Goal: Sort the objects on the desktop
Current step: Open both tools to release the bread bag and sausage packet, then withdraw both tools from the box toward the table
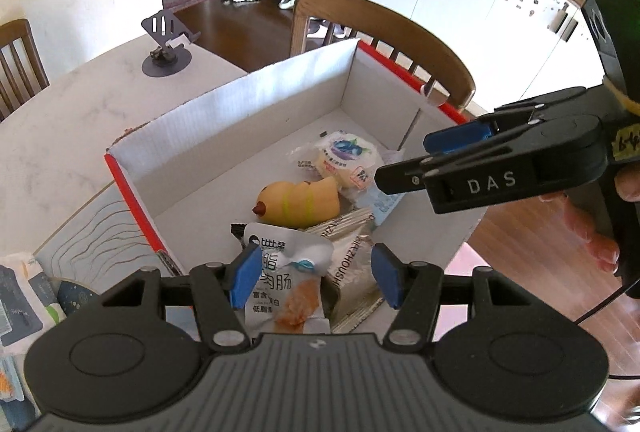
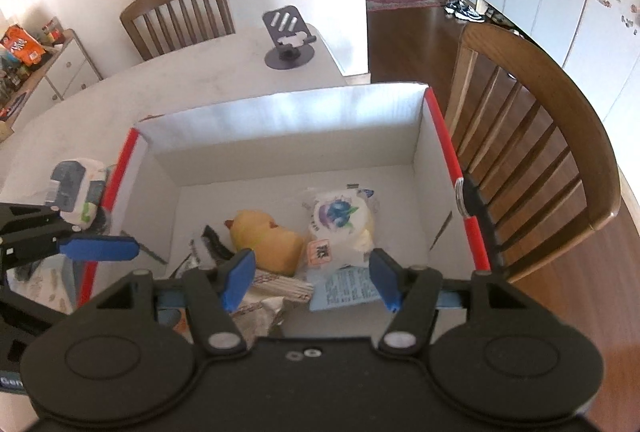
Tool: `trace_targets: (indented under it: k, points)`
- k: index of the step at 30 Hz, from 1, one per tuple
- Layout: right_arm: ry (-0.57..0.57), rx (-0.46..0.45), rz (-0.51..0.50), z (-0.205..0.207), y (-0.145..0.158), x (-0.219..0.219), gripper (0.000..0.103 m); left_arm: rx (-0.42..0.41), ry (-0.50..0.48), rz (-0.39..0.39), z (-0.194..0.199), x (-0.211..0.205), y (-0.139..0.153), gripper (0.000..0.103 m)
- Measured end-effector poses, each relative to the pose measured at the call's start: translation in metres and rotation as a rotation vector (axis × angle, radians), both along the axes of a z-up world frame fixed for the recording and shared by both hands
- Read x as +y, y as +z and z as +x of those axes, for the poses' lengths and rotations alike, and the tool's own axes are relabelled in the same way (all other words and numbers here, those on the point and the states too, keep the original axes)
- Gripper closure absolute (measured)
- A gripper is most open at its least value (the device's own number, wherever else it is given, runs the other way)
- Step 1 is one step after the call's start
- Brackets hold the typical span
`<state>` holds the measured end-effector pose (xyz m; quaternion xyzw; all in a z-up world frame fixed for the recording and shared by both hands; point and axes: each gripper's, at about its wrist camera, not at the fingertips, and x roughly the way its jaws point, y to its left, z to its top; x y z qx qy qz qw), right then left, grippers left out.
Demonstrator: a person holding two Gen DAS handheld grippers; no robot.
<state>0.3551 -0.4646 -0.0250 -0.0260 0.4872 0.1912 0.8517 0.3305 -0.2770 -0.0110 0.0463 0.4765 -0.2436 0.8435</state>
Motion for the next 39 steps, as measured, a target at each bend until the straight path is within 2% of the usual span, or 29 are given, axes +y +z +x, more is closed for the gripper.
trace_targets:
  k: [14,29,32,34,39]
  points:
    - [-0.029,-0.056,0.038,-0.040,0.028,0.004,0.041,-0.038,0.022,-0.052,-0.026,0.029,0.021,0.044]
    - [-0.068,-0.110,0.068,-0.082,0.041,0.021,0.040,-0.086,0.006,-0.109,-0.059,0.057,0.042,0.044]
    - [-0.070,-0.119,0.077,-0.091,0.043,0.025,0.038,-0.093,0.009,-0.114,-0.065,0.065,0.044,0.044]
    - [-0.070,-0.129,0.088,-0.097,0.044,0.029,0.032,-0.100,0.011,-0.114,-0.069,0.071,0.045,0.044]
    - [-0.082,-0.148,0.113,-0.112,0.047,0.038,0.030,-0.118,0.017,-0.111,-0.082,0.087,0.047,0.035]
